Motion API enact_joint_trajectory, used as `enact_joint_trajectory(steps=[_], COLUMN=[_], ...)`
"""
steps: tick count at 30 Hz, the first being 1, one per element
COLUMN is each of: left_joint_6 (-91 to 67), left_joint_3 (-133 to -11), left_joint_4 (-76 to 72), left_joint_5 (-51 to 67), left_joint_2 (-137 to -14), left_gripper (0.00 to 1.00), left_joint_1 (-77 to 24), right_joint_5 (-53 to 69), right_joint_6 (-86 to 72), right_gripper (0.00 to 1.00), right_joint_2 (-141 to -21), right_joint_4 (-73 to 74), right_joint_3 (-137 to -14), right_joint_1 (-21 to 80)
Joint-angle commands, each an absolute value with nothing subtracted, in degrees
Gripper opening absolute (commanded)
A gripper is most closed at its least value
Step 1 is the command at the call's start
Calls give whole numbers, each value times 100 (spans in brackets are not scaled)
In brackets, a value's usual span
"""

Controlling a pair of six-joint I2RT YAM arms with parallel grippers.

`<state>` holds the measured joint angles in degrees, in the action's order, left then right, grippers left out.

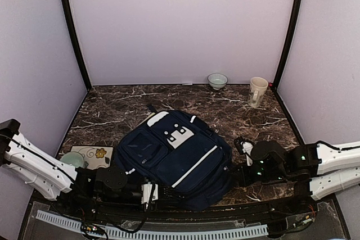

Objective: Pack the student bag
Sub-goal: Zip the student bag into the largest pocket of the bag, then hold the largest pocket of the student bag.

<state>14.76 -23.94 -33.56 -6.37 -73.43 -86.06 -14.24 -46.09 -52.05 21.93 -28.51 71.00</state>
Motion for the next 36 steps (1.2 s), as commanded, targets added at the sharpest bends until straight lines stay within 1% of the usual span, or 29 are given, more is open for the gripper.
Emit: enact_joint_trajectory(steps=[1, 3, 4, 5, 8, 11, 14, 18, 24, 31, 36], left_joint_6=[1296, 1218, 1201, 1187, 1115, 905, 638, 263, 155, 358, 251], left_joint_3=[-2391, -2481, -2513, -2565, -2770, -3245, -3787, -4056, -4937, -5672, -5883], left_joint_4=[-3208, -3078, -3066, -3072, -3152, -3019, -2763, -3113, -2967, -3134, -3181], left_joint_5=[-652, -674, -643, -589, -537, -835, -1159, -1283, -1694, -1776, -1464], left_joint_2=[-6952, -6859, -6823, -6801, -6932, -7399, -8037, -8700, -9833, -10741, -11068], left_gripper=[51, 62, 70, 75, 78, 79, 75, 75, 73, 73, 71], left_joint_1=[-8656, -8664, -8662, -8672, -8672, -8670, -8674, -8670, -8675, -8541, -8247], right_joint_5=[-1256, -1210, -1205, -1200, -1192, -1207, -1310, -1425, -1680, -1644, -1599], right_joint_6=[-4284, -4257, -4247, -4238, -4206, -4174, -4177, -4210, -4277, -4271, -4280], right_gripper=[0, 0, 0, 0, 0, 0, 0, 0, 0, 0, 0], right_joint_2=[-5052, -5075, -5079, -5082, -5106, -5114, -5062, -4903, -4629, -4544, -4655], right_joint_4=[1780, 1779, 1769, 1748, 1678, 1670, 1681, 1632, 1766, 1674, 1602], right_joint_3=[-2833, -2850, -2852, -2852, -2853, -2876, -2864, -2728, -2643, -2532, -2526], right_joint_1=[7022, 7025, 7034, 7045, 7070, 7116, 7152, 7166, 7174, 7174, 7175])
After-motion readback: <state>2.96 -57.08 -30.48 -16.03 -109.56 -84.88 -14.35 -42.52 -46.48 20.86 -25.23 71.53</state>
